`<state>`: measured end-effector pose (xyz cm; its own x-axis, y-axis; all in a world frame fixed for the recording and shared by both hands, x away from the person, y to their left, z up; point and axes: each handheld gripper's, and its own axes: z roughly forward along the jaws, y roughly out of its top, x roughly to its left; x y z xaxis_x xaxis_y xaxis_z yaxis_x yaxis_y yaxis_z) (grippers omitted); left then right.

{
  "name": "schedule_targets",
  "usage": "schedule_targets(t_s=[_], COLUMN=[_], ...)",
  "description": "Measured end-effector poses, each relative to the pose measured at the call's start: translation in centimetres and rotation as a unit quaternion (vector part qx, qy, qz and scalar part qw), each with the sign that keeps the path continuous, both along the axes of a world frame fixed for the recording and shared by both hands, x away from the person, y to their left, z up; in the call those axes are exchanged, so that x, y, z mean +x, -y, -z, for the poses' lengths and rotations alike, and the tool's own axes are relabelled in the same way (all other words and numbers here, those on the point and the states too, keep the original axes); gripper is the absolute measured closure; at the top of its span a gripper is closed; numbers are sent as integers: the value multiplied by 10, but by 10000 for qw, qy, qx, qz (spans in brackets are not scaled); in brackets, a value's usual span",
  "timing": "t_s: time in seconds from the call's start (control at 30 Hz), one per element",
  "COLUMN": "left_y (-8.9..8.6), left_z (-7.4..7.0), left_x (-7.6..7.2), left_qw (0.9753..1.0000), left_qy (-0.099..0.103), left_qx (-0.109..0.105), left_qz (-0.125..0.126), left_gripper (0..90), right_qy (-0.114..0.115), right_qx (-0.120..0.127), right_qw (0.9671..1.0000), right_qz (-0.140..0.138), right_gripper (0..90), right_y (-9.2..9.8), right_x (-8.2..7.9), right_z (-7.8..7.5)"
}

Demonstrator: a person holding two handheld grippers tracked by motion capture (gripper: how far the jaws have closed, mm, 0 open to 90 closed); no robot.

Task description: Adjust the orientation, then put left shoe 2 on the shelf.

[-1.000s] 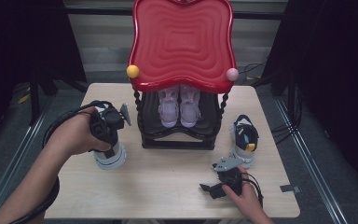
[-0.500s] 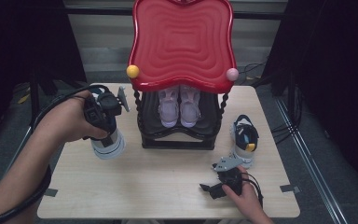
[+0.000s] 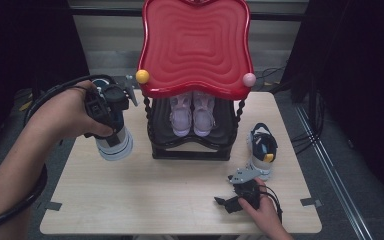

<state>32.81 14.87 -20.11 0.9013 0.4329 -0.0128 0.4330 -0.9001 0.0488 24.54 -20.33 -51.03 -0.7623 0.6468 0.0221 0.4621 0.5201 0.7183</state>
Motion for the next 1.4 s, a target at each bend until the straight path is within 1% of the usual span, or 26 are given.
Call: schedule_targets(t_s=[0.1, 0.17, 0.23, 0.27, 0.4, 0.6, 0.67, 0.8, 0.87, 0.9, 1.07, 1.17, 1.23, 1.3, 1.4], left_y=[1, 1, 2, 3, 4, 7, 8, 11, 13, 15, 20, 25, 27, 30, 35], left_z=[-5, -8, -11, -13, -22, -36, -40, -47, -51, -54, -66, -71, -73, -76, -81], left_x=[0, 0, 0, 0, 1, 1, 2, 3, 2, 1, -1, -1, -1, -1, -2], left_qw=[10000, 10000, 10000, 9999, 9998, 9995, 9995, 9991, 9990, 9988, 9981, 9979, 9978, 9975, 9970], left_qy=[19, 35, 75, 93, 175, 286, 302, 403, 439, 488, 580, 613, 619, 667, 703], left_qx=[-22, 8, -17, 18, -55, -59, -46, -35, -24, -67, -66, -54, -12, -30, -17], left_qz=[11, 38, 18, 71, 40, 90, 83, 91, 109, 83, 189, 186, 230, 235, 309], left_gripper=[733, 733, 733, 733, 732, 732, 732, 732, 732, 732, 732, 732, 732, 731, 732], right_qy=[0, 3, 0, 1, 0, 4, 7, -3, -3, -4, -13, -29, -24, -26, -30], right_qx=[13, 5, 6, 6, 6, 17, 13, 25, 12, 13, 16, 3, 3, 4, 14], right_qw=[10000, 10000, 10000, 10000, 10000, 10000, 10000, 10000, 10000, 10000, 10000, 10000, 10000, 10000, 10000], right_qz=[12, 6, 9, 9, 9, 14, 11, 22, 12, 15, 29, 34, 26, 30, 40], right_gripper=[93, 93, 93, 93, 93, 93, 93, 92, 91, 91, 87, 87, 87, 87, 87], right_y=[0, 0, 0, 0, 0, 0, 0, 0, 0, 0, 0, 0, 0, -1, -1], right_x=[0, 0, 0, 0, 0, 0, 0, 0, 0, 0, 1, 1, 1, 1, 1], right_z=[0, 0, 0, 0, 0, 0, 0, 0, 0, 0, 0, 0, 0, 0, 0])
